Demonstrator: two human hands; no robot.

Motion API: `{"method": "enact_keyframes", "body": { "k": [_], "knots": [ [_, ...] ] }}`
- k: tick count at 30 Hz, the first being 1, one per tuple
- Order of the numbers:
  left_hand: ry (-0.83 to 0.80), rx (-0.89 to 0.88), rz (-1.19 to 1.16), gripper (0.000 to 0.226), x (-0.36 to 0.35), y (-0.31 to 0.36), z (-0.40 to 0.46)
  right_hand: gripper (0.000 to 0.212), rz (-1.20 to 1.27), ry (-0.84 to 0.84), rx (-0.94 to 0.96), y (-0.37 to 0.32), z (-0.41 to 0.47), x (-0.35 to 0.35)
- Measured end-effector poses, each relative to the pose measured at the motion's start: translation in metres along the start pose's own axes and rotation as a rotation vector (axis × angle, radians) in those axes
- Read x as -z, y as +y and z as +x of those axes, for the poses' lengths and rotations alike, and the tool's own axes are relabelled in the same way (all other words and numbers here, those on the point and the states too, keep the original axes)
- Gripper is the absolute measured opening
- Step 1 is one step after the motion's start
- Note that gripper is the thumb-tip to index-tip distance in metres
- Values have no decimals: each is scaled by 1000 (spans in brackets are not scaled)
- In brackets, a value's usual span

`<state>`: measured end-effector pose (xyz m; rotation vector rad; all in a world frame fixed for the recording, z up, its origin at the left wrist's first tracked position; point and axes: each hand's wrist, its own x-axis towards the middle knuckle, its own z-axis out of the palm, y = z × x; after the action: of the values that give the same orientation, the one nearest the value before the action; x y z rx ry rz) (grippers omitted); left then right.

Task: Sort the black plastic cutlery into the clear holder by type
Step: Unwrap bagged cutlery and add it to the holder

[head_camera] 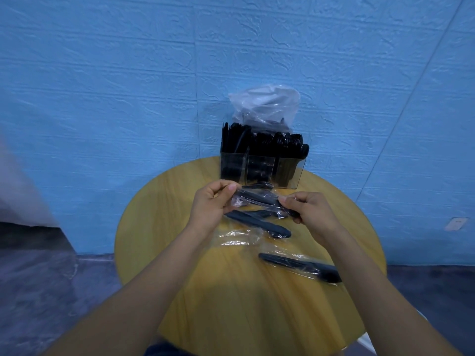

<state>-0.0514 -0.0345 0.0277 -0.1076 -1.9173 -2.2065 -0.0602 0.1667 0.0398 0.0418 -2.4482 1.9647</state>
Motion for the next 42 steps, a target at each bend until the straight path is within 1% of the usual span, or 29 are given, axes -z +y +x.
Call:
{"method": "enact_keyframes", "body": {
  "k": [4,7,9,11,12,14,16,17,18,19,20,21,22,24,26,28,29,31,32,34,35,37,39,40,41,42],
  "knots": [
    [46,129,-204,14,-2,3,0,20,35,-20,-25,-3,0,-7],
    [39,238,-335,18,-4,4,1,20,45,-28,-50,-4,1,-13],
    [37,296,-463,19,-5,5,1,19,47,-25,-58,-6,1,-16],
    [78,345,-611,22,-3,6,4,18,43,-4,-59,-7,2,-16],
    [102,352,-644,24,-2,7,6,19,35,4,-54,-6,2,-14],
    [113,356,-632,24,-2,6,8,21,-14,5,-33,-6,3,-13],
    [92,360,-565,23,-8,9,7,22,-63,19,-3,-5,5,-14],
    [69,349,-485,26,-10,10,7,24,-77,31,13,-5,6,-15],
    [46,315,-349,27,-12,9,8,26,-86,47,22,-4,8,-14],
    [60,266,-201,29,-12,8,9,27,-86,62,27,-4,8,-12],
    [119,214,-80,32,-9,5,13,28,-75,76,27,-3,9,-9],
    [192,184,-8,34,-3,1,17,28,-58,87,26,-1,9,-5],
    [245,181,23,29,2,-1,18,27,-40,95,25,0,9,-1],
    [287,198,65,17,12,-7,21,26,-27,100,24,3,9,3],
    [356,170,156,12,16,-11,22,26,-26,105,21,5,9,4],
    [469,28,325,13,16,-8,19,27,-28,117,18,6,9,5],
    [480,-78,401,14,15,-4,16,28,-33,121,16,7,9,5],
    [400,-250,485,12,9,4,7,28,-44,121,14,7,9,7],
    [329,-286,506,12,5,6,3,29,-47,113,18,7,9,6],
    [202,-283,541,11,-2,3,-4,30,-62,93,39,6,7,4],
    [175,-275,562,11,-3,0,-5,29,-73,89,49,5,6,3],
    [175,-279,614,17,-2,-3,-5,29,-99,95,62,4,6,3],
    [222,-314,685,33,0,1,-7,28,-128,109,67,4,6,4],
    [246,-388,741,39,-2,5,-9,27,-135,114,67,3,6,4],
    [250,-500,808,39,-4,9,-13,26,-140,118,67,2,5,4],
    [211,-620,872,35,-8,11,-16,25,-146,121,68,1,4,3]
  ]
}}
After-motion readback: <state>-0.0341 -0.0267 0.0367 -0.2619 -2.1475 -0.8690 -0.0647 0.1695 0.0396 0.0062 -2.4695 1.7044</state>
